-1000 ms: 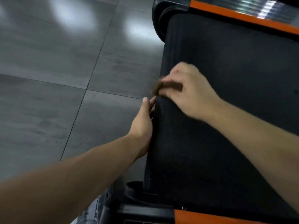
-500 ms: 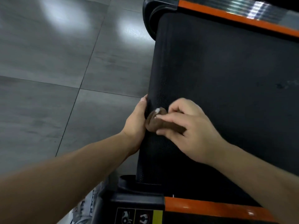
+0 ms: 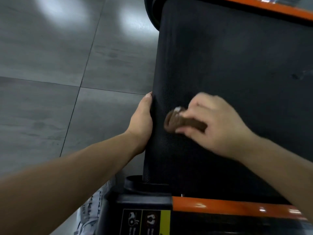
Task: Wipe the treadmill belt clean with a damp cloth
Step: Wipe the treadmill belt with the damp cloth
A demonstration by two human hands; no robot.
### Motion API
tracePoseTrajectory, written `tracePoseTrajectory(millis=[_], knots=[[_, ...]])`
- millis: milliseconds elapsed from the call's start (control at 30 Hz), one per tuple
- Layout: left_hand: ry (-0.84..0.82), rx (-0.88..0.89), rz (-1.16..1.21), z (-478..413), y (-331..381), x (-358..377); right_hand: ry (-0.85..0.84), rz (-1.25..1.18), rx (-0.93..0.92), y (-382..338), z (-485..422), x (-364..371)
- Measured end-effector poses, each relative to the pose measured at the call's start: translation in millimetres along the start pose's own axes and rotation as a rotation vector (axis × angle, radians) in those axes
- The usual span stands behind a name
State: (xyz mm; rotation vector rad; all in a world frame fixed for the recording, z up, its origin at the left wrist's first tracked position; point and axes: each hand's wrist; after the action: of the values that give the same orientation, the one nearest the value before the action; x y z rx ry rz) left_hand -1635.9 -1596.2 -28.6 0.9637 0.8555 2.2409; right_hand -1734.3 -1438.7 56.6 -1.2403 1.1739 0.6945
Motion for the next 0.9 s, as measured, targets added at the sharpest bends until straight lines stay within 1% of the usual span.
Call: tracePoseTrajectory(millis=[100,133,167,233,267,300,333,367,400,467,500,533,567,667,700,767,800,833,900], knots=[[0.027,0.037,-0.111,0,0,-3,0.167,-0.036,0.275,11,-15,3],[0.046,0.056,-0.135,-1,0,-2,0.177,-0.056,0.288,3,-8,8],[0.064,0.066,-0.148,-2,0,-3,0.142,-0.085,0.232,-9,3,12],[0.072,0.08,-0.16,-6,-3,-5,-0.014,-0.175,0.054,-31,29,14],[0.071,0.085,-0.167,-6,-3,-4,-0.082,-0.176,-0.015,-34,36,12],[0.075,0.089,-0.172,-7,-4,-4,-0.105,-0.118,-0.07,-31,38,10],[0.091,0.097,-0.17,-8,-4,-5,-0.086,-0.043,-0.104,-23,33,9],[0.102,0.098,-0.175,-6,-3,-4,-0.036,0.001,-0.084,-14,24,9],[0.116,0.092,-0.182,-5,-2,-4,0.037,0.009,-0.012,-7,13,8],[0.13,0.075,-0.187,-3,-1,-4,0.154,-0.057,0.184,-4,-1,11],[0.134,0.068,-0.184,-3,-1,-4,0.179,-0.079,0.224,-9,0,14],[0.135,0.067,-0.178,-3,0,-4,0.164,-0.094,0.205,-16,7,17],[0.135,0.068,-0.176,-2,0,-3,0.115,-0.109,0.145,-23,18,18],[0.139,0.037,-0.173,0,3,0,-0.077,-0.157,-0.054,-38,44,14],[0.139,0.032,-0.171,0,2,0,-0.104,-0.131,-0.104,-36,45,12],[0.117,0.028,-0.141,-5,-3,-4,-0.078,-0.021,-0.174,-26,30,13],[0.099,0.013,-0.106,-7,-4,-4,-0.032,0.022,-0.154,-21,15,14],[0.076,-0.009,-0.075,-9,-4,-6,0.038,0.042,-0.09,-17,-2,16],[0.045,-0.053,-0.032,-5,1,-4,0.163,-0.015,0.12,-13,-25,20]])
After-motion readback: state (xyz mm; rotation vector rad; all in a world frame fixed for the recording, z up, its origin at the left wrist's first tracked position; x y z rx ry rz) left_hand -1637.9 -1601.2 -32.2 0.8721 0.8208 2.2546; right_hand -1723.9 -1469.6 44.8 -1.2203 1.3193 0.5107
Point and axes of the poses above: each hand's wrist, its own z-axis away from the middle knuckle, its own x-axis out of the palm, y = z × x, and after that the axes turned 5 degrees about -y, right-handed
